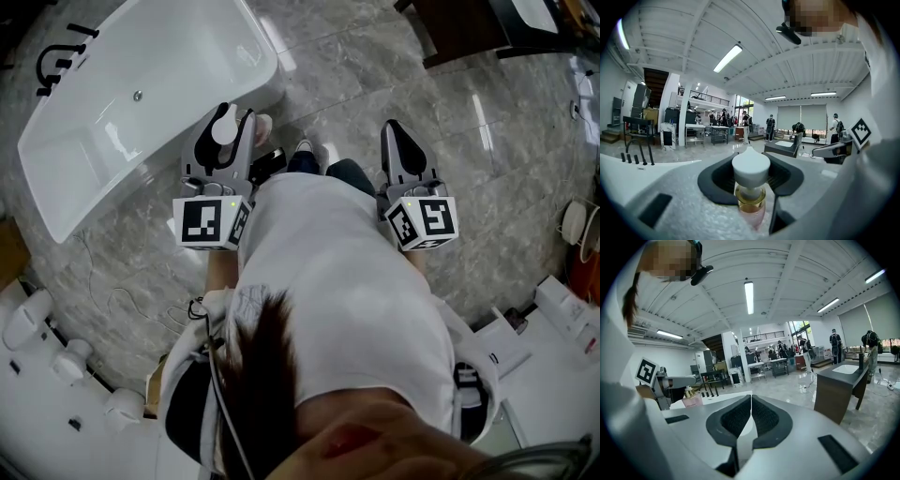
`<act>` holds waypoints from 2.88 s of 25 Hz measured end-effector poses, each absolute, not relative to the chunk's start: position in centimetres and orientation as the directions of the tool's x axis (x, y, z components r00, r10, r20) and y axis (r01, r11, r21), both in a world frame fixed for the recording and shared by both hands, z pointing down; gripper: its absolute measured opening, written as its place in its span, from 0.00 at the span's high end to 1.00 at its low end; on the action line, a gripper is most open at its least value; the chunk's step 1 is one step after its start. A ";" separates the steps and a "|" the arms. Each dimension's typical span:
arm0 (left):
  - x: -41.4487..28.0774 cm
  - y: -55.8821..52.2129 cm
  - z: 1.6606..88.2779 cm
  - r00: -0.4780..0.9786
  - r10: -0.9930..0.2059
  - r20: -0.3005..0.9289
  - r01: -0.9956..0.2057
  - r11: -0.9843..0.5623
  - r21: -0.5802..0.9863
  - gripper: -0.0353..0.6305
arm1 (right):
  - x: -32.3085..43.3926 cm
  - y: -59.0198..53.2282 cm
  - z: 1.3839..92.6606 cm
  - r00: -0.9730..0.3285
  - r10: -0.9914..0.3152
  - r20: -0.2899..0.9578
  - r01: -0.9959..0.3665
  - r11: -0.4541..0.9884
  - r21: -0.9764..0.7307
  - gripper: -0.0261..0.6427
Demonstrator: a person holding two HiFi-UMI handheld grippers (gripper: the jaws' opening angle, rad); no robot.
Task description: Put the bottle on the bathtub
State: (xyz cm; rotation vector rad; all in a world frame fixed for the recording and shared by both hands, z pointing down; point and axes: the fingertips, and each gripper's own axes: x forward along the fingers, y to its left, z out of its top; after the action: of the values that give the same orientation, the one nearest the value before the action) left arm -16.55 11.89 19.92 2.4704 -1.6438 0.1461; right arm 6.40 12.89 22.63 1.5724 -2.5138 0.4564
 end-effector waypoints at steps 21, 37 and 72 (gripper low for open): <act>-16.8 4.5 21.2 0.263 -0.938 0.226 -0.964 -0.245 0.103 0.70 | 5.9 1.3 24.0 -0.540 -0.774 0.330 -0.842 0.504 -0.195 0.94; -12.9 -5.3 19.5 0.029 -0.984 0.178 -0.995 -0.011 0.101 0.70 | 9.1 -12.7 23.6 -0.708 -0.630 0.318 -0.700 0.684 -0.203 0.94; -11.0 -8.9 17.6 0.110 -0.983 0.148 -0.991 -0.096 0.095 0.70 | 11.1 -15.7 21.9 -0.675 -0.686 0.271 -0.736 0.654 -0.176 0.94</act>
State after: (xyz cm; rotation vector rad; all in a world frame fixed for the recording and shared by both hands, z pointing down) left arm -10.96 -8.90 17.55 2.2067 -1.9886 0.0694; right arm 11.14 -15.67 21.85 1.1676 -2.6896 0.4058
